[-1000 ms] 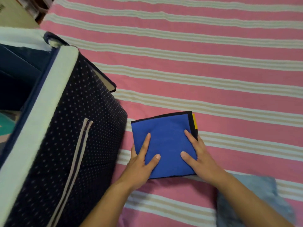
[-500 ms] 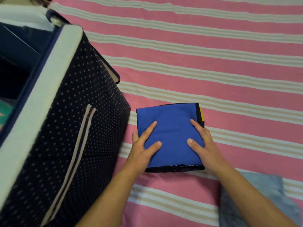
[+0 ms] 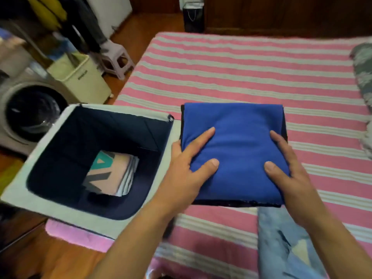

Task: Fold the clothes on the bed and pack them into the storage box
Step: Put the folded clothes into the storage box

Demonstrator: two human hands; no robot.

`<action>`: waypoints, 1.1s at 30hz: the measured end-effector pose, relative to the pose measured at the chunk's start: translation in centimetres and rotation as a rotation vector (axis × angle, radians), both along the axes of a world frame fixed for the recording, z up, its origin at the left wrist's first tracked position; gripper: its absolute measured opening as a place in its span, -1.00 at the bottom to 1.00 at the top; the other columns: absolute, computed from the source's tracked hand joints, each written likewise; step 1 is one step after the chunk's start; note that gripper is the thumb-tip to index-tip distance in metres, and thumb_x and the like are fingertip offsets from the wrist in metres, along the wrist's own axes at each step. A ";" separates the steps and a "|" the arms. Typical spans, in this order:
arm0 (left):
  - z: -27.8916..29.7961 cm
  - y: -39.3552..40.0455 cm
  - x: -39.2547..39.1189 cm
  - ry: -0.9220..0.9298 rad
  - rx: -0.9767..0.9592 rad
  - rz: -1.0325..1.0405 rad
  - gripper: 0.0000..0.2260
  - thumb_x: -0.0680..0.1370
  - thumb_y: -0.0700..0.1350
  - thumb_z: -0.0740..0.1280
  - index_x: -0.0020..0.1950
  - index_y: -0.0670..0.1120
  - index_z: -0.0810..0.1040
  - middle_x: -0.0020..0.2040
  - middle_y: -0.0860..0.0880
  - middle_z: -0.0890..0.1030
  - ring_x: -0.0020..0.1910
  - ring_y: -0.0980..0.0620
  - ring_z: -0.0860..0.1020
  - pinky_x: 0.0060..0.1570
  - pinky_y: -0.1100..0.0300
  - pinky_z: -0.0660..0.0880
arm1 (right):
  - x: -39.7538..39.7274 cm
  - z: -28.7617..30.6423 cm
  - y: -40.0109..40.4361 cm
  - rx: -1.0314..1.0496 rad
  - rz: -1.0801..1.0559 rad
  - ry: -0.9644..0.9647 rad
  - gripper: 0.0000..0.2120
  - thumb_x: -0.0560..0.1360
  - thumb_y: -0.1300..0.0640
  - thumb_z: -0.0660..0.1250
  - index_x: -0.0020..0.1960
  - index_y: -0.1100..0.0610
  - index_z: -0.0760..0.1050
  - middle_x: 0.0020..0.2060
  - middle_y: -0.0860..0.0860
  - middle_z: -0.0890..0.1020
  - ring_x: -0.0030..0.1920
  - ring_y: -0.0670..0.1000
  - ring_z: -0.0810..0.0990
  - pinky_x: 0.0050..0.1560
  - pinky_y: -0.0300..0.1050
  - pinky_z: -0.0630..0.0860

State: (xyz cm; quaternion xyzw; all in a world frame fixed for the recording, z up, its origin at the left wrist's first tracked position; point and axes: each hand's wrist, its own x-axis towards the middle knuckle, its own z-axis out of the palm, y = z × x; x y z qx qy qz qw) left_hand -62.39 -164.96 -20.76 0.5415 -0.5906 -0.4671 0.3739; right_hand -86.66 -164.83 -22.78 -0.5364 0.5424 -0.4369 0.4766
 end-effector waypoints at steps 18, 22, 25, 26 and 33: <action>-10.1 -13.5 40.2 -0.064 0.571 -0.217 -0.63 0.63 -0.12 0.34 0.31 0.32 0.57 0.39 0.10 0.54 0.14 0.10 0.66 0.13 0.13 0.57 | 44.8 -10.9 -4.1 0.466 -0.366 -0.146 -0.54 0.55 -0.09 0.37 0.35 -0.45 0.34 0.50 0.02 0.28 0.41 0.05 0.40 0.41 0.10 0.41; -15.2 -17.9 39.8 -0.121 0.693 -0.473 -0.62 0.62 -0.14 0.35 0.33 0.28 0.58 0.34 0.12 0.56 0.17 0.10 0.64 0.22 0.13 0.56 | 48.0 -14.4 -3.1 0.622 -0.612 -0.134 -0.49 0.47 -0.25 0.36 0.35 -0.53 0.28 0.55 0.04 0.21 0.49 0.11 0.31 0.45 0.20 0.33; -17.4 -20.9 36.3 -0.182 0.675 -0.685 -0.58 0.57 -0.16 0.37 0.29 0.32 0.60 0.38 0.08 0.55 0.23 0.10 0.61 0.34 0.09 0.49 | 48.1 -14.9 -3.7 0.644 -0.838 -0.113 -0.50 0.54 -0.15 0.35 0.41 -0.44 0.28 0.53 0.08 0.22 0.44 0.15 0.36 0.36 0.06 0.37; -17.9 -22.0 35.1 -0.204 0.650 -0.746 -0.57 0.56 -0.18 0.36 0.30 0.30 0.59 0.39 0.06 0.55 0.24 0.10 0.59 0.36 0.10 0.47 | 48.0 -15.1 -3.9 0.645 -0.897 -0.104 -0.49 0.59 -0.09 0.33 0.47 -0.36 0.25 0.54 0.09 0.18 0.45 0.17 0.34 0.34 0.03 0.35; -27.2 -28.1 26.9 -0.627 0.226 -1.316 -0.43 0.49 0.07 0.27 0.51 0.33 0.33 0.45 -0.11 0.40 0.40 -0.13 0.41 0.37 0.16 0.30 | 49.9 -22.0 -6.4 0.826 -1.112 -0.034 -0.36 0.62 -0.11 0.23 0.58 -0.32 -0.03 0.60 0.17 -0.04 0.48 0.23 0.29 0.37 0.07 0.30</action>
